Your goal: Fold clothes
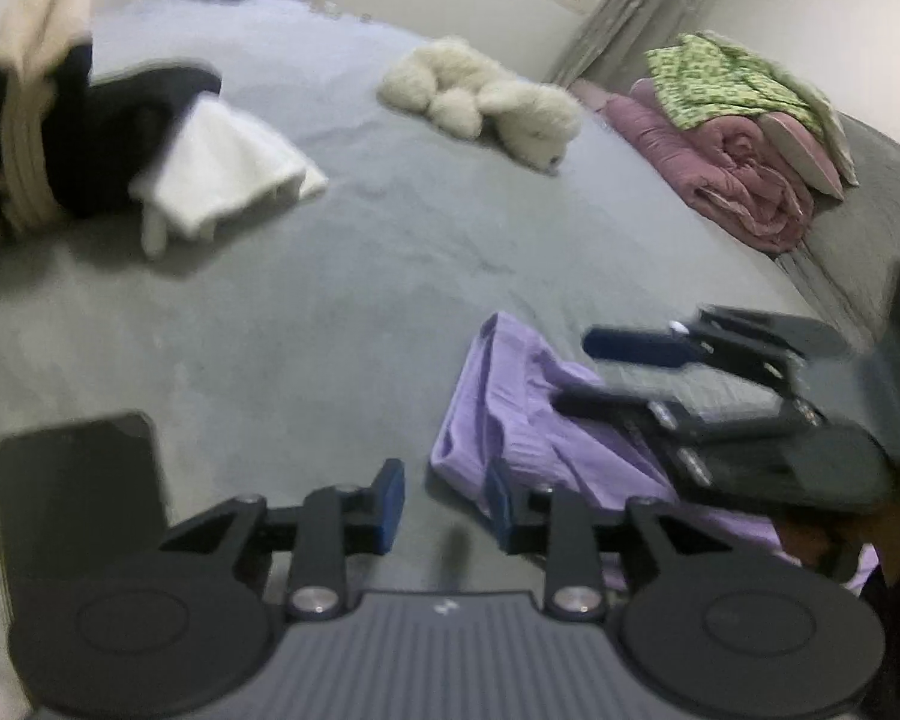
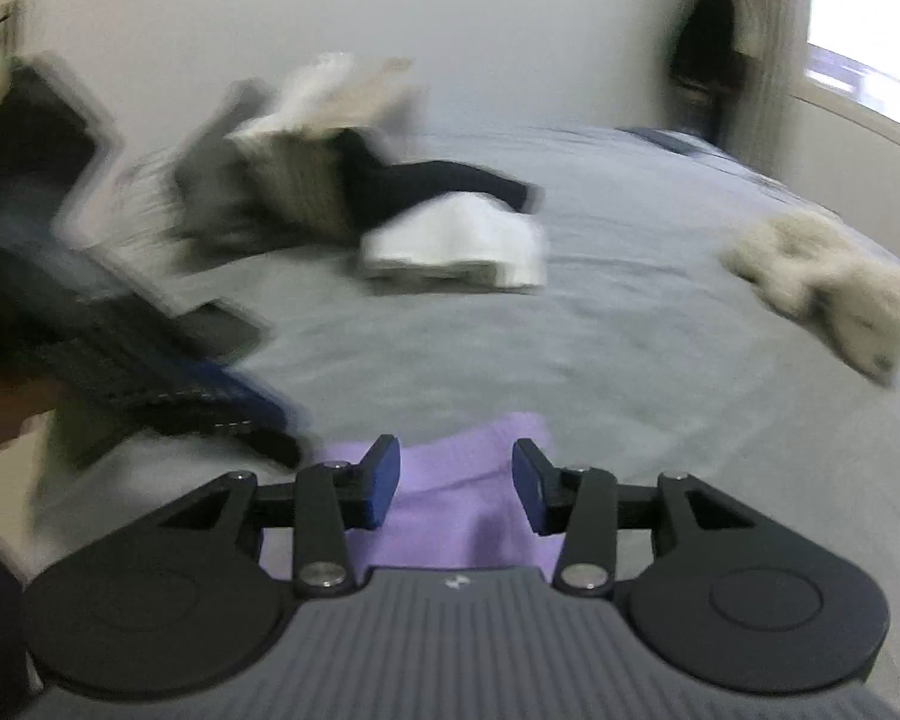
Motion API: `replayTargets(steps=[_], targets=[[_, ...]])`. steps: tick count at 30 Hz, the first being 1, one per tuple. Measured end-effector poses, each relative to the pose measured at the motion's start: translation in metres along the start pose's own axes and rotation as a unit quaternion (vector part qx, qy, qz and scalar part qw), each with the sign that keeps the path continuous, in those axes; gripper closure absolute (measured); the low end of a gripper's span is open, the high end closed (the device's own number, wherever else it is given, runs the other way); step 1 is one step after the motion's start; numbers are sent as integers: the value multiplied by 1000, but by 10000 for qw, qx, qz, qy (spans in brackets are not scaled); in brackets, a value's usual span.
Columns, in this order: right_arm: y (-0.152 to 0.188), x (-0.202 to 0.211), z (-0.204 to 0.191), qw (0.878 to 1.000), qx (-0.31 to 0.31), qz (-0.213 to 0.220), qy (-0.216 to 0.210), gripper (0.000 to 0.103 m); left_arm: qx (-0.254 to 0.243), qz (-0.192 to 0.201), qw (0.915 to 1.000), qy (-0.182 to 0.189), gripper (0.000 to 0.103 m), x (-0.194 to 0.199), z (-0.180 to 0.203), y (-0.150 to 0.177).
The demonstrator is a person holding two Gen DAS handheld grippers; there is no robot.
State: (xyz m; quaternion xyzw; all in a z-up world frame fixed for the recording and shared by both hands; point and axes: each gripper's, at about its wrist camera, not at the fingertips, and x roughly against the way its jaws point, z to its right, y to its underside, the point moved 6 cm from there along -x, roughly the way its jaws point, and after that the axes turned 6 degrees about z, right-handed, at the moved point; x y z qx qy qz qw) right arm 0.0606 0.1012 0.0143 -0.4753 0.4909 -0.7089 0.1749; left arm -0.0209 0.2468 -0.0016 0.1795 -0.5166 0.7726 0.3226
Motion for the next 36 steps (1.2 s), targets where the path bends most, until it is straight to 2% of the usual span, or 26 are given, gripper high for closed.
replayTargets(steps=[2, 3, 4, 6, 7, 9, 12, 16, 18, 21, 23, 25, 28, 32, 33, 34, 36], targets=[[1, -2, -15, 9990, 377, -136, -193, 57, 54, -13, 10000, 18, 74, -6, -1, 0], [3, -6, -23, 9977, 598, -231, -215, 63, 65, -28, 10000, 2, 81, -9, -1, 1], [6, -13, -30, 9959, 828, -359, -96, 78, 69, -47, 10000, 11, 91, -12, 0, 2], [11, -26, -37, 9917, 1153, -559, 98, 94, 69, -62, 10000, 10, 96, -15, 0, 4], [13, -30, -39, 9903, 1238, -613, 153, 96, 65, -47, 10000, -19, 97, -16, -1, 4], [8, -27, -37, 9938, 996, -434, 219, 97, 99, 9, 9999, 17, 99, -13, -3, 6], [-6, -14, -27, 9975, 371, 190, 571, 97, 100, 101, 9999, 25, 99, -6, -5, 7], [-20, -4, -21, 9905, -325, 868, 1019, 97, 167, 142, 9998, 19, 99, -2, -9, 7], [-16, -15, -30, 9924, -397, 736, 904, 97, 239, 111, 9996, 54, 99, -2, -13, 8], [2, -38, -55, 9971, 44, 238, 721, 96, 468, 81, 9988, 148, 98, 0, -19, 8], [10, -46, -64, 9976, 167, 48, 672, 93, 567, 95, 9982, 167, 99, 4, -24, 8], [11, -46, -63, 9984, -35, 24, 565, 85, 687, 162, 9973, 225, 99, 9, -29, 7], [9, -45, -59, 9986, -244, -3, 468, 84, 837, 302, 9957, 254, 98, 20, -34, 4], [6, -30, -60, 9986, -446, 110, 279, 83, 724, 369, 9965, 211, 98, 27, -29, 0], [6, -22, -57, 9980, -564, 178, 224, 76, 649, 374, 9971, 165, 98, 28, -27, -1], [6, -13, -55, 9972, -687, 248, 169, 62, 596, 379, 9974, 123, 98, 29, -26, -1], [5, 4, -48, 9945, -941, 441, 106, 47, 563, 377, 9977, 99, 98, 29, -23, -2]])
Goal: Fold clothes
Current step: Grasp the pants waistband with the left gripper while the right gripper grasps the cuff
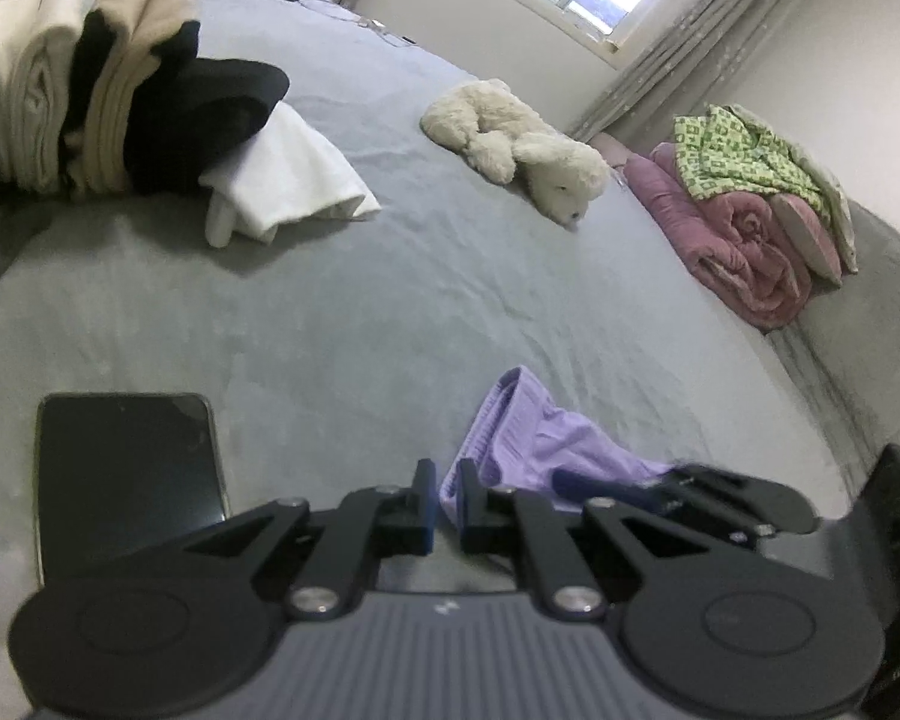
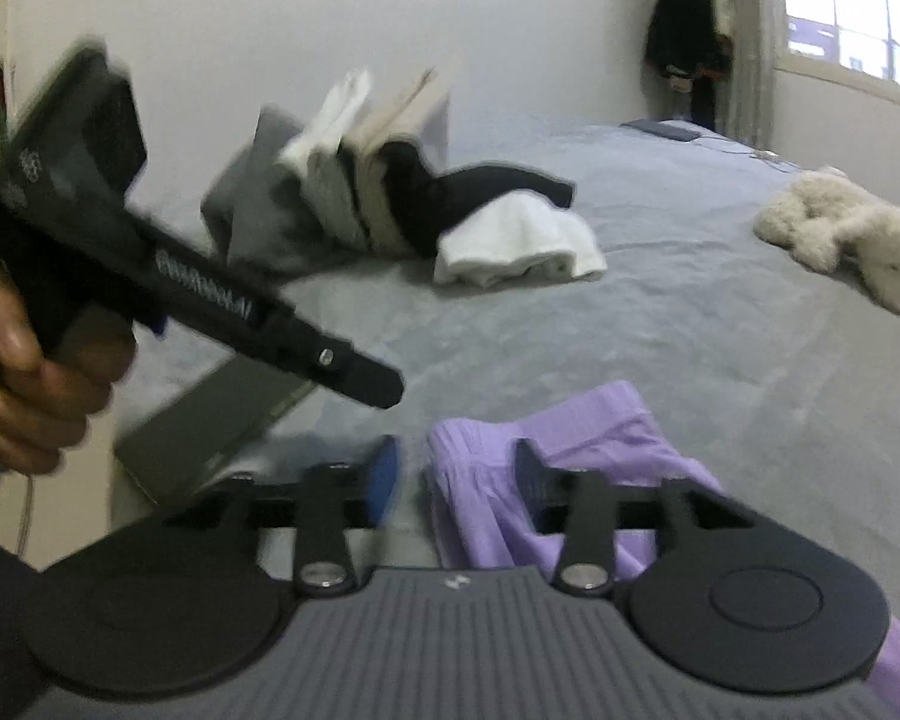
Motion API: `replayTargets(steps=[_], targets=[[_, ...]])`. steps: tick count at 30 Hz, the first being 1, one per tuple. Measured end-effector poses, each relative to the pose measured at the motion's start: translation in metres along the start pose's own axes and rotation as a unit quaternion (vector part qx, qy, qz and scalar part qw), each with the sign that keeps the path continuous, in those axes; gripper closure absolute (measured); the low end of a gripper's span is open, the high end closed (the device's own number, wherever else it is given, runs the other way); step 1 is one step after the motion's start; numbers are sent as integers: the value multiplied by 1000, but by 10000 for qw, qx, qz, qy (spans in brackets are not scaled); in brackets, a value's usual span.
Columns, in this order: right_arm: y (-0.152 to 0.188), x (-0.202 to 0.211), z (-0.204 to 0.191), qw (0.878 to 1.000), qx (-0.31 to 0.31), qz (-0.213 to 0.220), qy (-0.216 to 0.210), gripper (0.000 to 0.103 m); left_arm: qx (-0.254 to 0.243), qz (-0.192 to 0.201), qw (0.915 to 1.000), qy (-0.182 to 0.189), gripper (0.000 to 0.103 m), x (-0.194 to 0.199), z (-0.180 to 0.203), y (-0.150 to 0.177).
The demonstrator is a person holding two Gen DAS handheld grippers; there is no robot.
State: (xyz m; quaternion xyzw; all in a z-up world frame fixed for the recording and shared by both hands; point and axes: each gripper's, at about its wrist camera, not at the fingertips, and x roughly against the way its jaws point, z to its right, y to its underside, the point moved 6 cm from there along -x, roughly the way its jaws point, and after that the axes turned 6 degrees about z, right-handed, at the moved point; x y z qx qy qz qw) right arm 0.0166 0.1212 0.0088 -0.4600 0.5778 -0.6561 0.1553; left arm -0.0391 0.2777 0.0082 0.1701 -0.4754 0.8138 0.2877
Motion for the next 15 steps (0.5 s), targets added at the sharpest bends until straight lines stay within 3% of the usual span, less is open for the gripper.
replayTargets(steps=[2, 5, 7, 10, 13, 15], targets=[[-3, 15, 9, 9995, -256, 187, 6, 46, -41, 5, 10000, -22, 98, 1, 3, 0], [3, 31, 22, 9989, -274, 102, 359, 48, -250, 44, 9997, -67, 98, 4, 12, -1], [13, 43, 29, 9983, -166, -77, 550, 62, -451, 60, 9990, -46, 98, 6, 22, -3], [30, 65, 39, 9971, -121, -302, 691, 69, -822, 122, 9965, 14, 98, 7, 44, -9], [46, 84, 49, 9952, -177, -496, 830, 69, -1209, 88, 9920, 354, 96, 3, 77, -11], [55, 93, 54, 9938, -300, -607, 878, 69, -1584, -154, 9858, 541, 91, -11, 100, -1]])
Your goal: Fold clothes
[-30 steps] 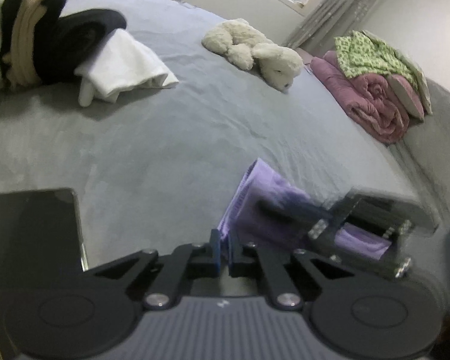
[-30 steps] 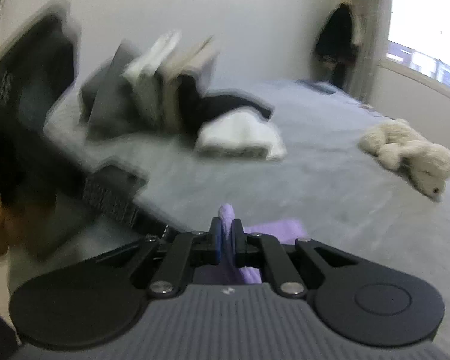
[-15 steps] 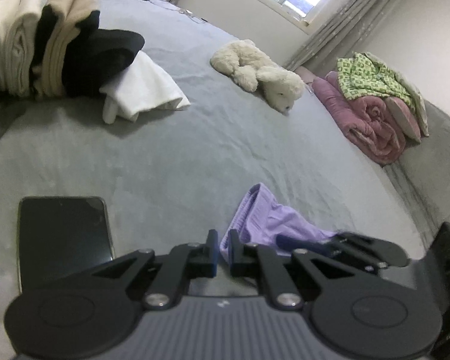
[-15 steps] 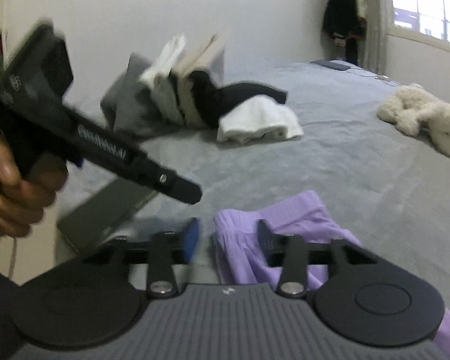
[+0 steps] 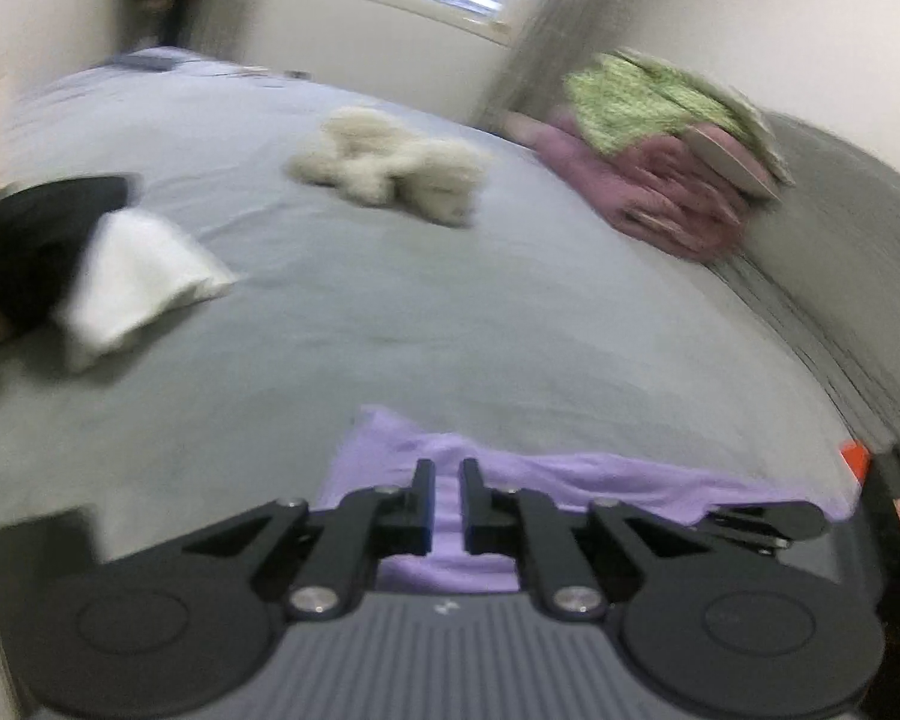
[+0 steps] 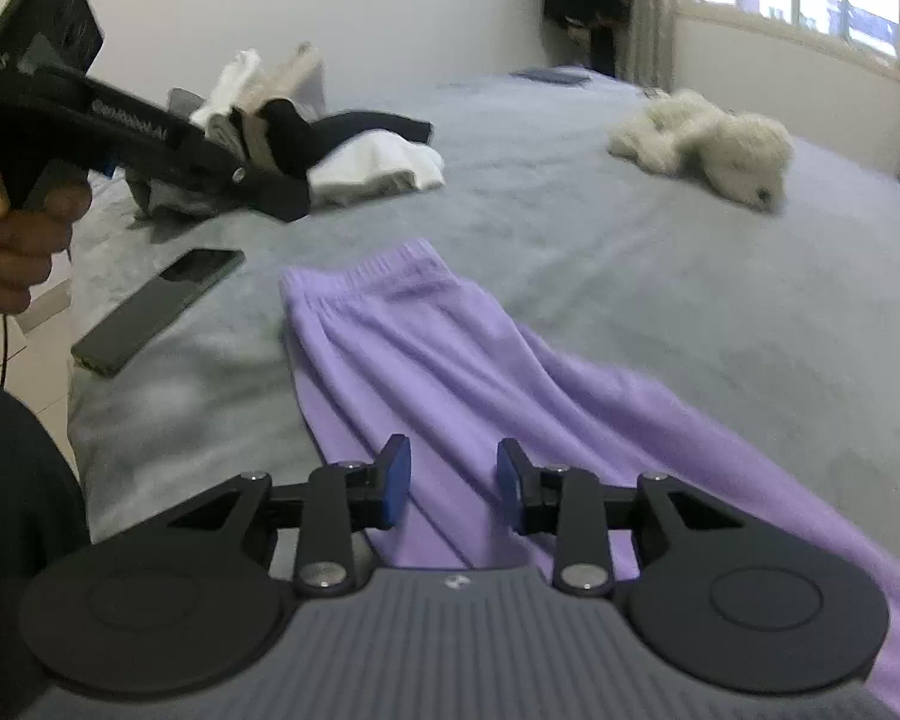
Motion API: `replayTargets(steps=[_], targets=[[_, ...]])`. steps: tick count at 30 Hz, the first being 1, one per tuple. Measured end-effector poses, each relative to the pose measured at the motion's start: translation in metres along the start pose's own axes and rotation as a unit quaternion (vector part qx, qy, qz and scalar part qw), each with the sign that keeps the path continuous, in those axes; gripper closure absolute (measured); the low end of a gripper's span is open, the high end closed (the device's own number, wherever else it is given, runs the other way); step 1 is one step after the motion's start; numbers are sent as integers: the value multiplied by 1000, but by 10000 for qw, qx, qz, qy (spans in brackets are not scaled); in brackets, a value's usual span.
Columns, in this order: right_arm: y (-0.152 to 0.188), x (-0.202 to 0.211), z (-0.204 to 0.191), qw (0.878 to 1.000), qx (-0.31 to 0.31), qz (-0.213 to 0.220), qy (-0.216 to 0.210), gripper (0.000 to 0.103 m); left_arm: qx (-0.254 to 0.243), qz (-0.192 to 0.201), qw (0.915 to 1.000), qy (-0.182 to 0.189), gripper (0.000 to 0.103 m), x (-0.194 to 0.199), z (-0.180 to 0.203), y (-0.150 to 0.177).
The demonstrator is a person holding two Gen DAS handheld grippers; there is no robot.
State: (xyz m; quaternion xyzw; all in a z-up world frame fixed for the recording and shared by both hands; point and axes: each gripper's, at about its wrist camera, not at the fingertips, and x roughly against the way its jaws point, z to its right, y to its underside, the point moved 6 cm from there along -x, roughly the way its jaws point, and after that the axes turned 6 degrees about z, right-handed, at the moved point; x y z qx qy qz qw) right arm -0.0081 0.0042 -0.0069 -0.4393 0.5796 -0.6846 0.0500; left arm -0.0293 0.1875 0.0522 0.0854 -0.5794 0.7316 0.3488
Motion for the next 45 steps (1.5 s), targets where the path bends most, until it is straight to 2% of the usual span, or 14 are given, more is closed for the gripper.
replayTargets(steps=[1, 3, 5, 7, 11, 13, 16, 19, 23, 25, 27, 34, 41, 45], targets=[[3, 2, 3, 10000, 11, -40, 24, 69, -229, -195, 9995, -29, 91, -12, 7, 4], [7, 15, 6, 9998, 109, 11, 175, 69, -569, -630, 9958, -338, 91, -36, 8, 15], [10, 34, 10, 9997, 122, 118, 167, 69, -659, -856, 9919, -674, 91, -50, -2, 21], [18, 50, 11, 9992, 348, 112, 156, 69, -579, -838, 9916, -792, 91, -52, -12, 19], [36, 50, 8, 9949, 956, -112, 309, 69, -301, -675, 9960, -508, 91, -52, -10, 8], [40, 43, 2, 9923, 1176, -169, 355, 80, -353, -635, 9963, -451, 89, -58, -2, 5], [41, 32, -2, 9874, 1464, -225, 550, 89, -449, -719, 9952, -482, 87, -71, 2, 5], [40, 24, -4, 9832, 1671, -301, 665, 90, -492, -814, 9933, -656, 87, -84, -5, 6], [42, 16, -7, 9744, 2057, -463, 783, 90, -189, -836, 9942, -645, 87, -92, -17, 8], [44, 13, -12, 9690, 2297, -486, 769, 101, -132, -835, 9942, -663, 89, -92, -19, 11], [46, 14, -15, 9643, 2489, -422, 801, 102, -84, -817, 9944, -672, 90, -92, -21, 11], [33, 37, -12, 9753, 2042, 0, 841, 103, 230, -712, 9959, -516, 95, -90, -31, 12], [29, 45, -12, 9849, 1630, 28, 584, 103, 362, -694, 9960, -437, 100, -89, -38, 13], [24, 50, -15, 9920, 1237, 145, 181, 103, 339, -718, 9960, -399, 100, -90, -40, 13]])
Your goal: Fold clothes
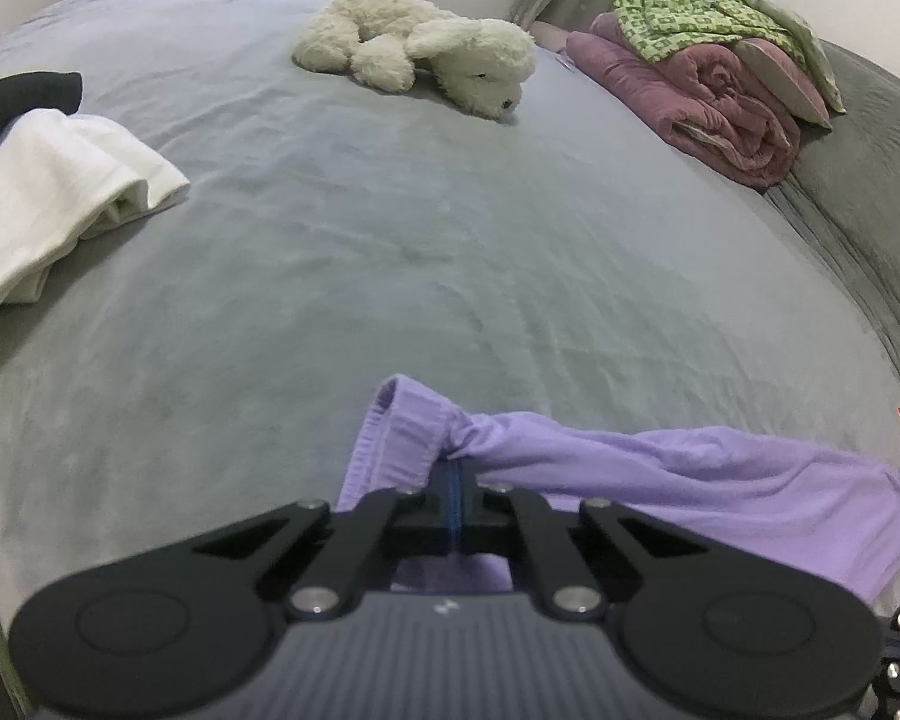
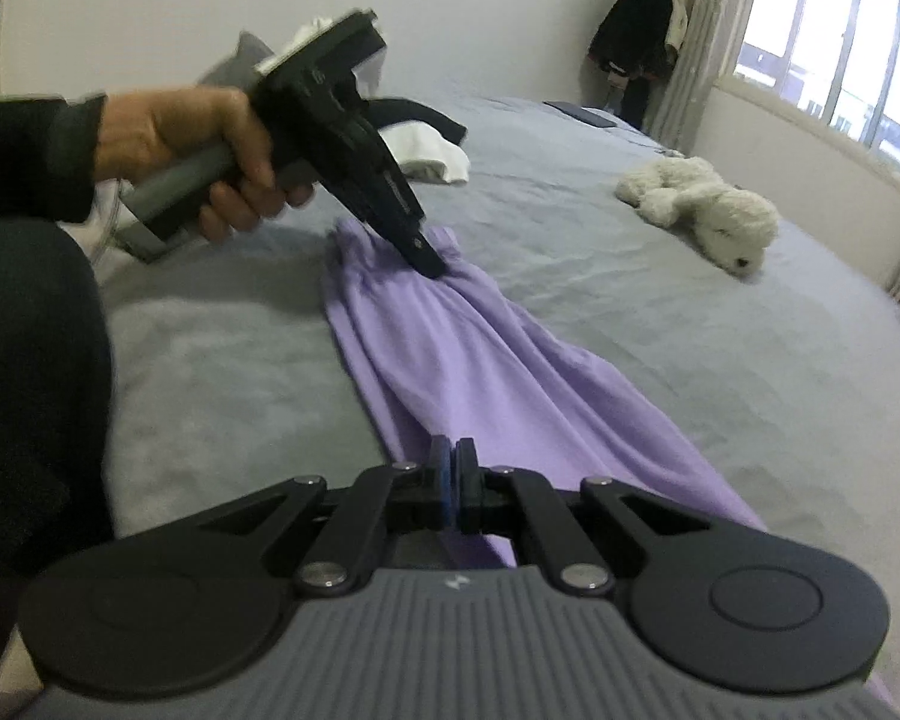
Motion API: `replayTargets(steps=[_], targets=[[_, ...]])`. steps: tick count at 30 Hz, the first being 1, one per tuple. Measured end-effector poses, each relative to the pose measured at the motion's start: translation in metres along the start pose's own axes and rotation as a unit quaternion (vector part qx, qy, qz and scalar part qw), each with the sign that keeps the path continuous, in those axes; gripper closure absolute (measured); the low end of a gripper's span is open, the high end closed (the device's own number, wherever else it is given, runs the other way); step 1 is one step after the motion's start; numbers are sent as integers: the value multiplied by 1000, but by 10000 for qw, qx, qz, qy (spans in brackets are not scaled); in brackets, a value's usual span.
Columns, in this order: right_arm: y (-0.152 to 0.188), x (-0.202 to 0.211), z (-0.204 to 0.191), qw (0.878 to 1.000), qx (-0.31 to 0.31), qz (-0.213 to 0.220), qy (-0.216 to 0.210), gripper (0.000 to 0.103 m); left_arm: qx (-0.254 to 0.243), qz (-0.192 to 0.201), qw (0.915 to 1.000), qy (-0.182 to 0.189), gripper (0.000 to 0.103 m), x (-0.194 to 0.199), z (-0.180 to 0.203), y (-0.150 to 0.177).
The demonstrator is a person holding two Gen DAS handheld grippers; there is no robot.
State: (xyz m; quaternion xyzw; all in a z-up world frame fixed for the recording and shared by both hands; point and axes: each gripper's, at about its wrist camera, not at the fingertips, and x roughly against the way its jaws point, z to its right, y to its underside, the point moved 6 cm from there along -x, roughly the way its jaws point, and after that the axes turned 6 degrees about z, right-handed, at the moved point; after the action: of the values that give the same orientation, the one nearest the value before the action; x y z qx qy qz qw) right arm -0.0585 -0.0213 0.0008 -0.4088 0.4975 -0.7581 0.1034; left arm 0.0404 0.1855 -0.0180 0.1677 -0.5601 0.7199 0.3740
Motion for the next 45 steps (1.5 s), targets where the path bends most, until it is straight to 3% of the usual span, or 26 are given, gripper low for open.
replayTargets(steps=[6, 14, 15, 19, 22, 25, 31, 34, 36, 41, 45], targets=[[25, -13, -11, 9992, 66, -380, -132, 102, -434, 12, 9990, -58, 100, 2, 3, 1], [15, -8, -7, 9998, -173, -73, -85, 98, -685, 132, 9975, 60, 99, 16, 5, -1], [13, -8, -7, 9998, -180, -30, -83, 92, -728, 236, 9971, 39, 95, 23, 6, -3], [-1, -19, -17, 10000, 21, 48, -63, 92, -970, 383, 9945, 86, 87, 39, 15, 4], [-7, -38, -25, 9999, 151, -42, -62, 92, -1239, 276, 9919, 85, 87, 39, 24, 17], [-1, -54, -32, 9991, 143, -372, -157, 89, -1462, 97, 9890, -215, 89, 33, 19, 28], [3, -31, -17, 9982, -396, -246, -387, 91, -1349, 64, 9906, -199, 98, 38, 7, 32], [6, 4, 1, 9985, -525, -89, -145, 91, -1474, 53, 9887, -275, 97, 44, 14, 32], [20, 30, 20, 9980, -558, -178, 257, 91, -1467, 131, 9886, -328, 97, 52, 16, 28], [70, 85, 67, 9871, -448, -817, 1304, 91, -1468, 325, 9883, -248, 91, 67, 36, 14], [93, 102, 67, 9826, 51, -1127, 1473, 91, -1859, 153, 9822, -202, 86, 55, 70, 18]])
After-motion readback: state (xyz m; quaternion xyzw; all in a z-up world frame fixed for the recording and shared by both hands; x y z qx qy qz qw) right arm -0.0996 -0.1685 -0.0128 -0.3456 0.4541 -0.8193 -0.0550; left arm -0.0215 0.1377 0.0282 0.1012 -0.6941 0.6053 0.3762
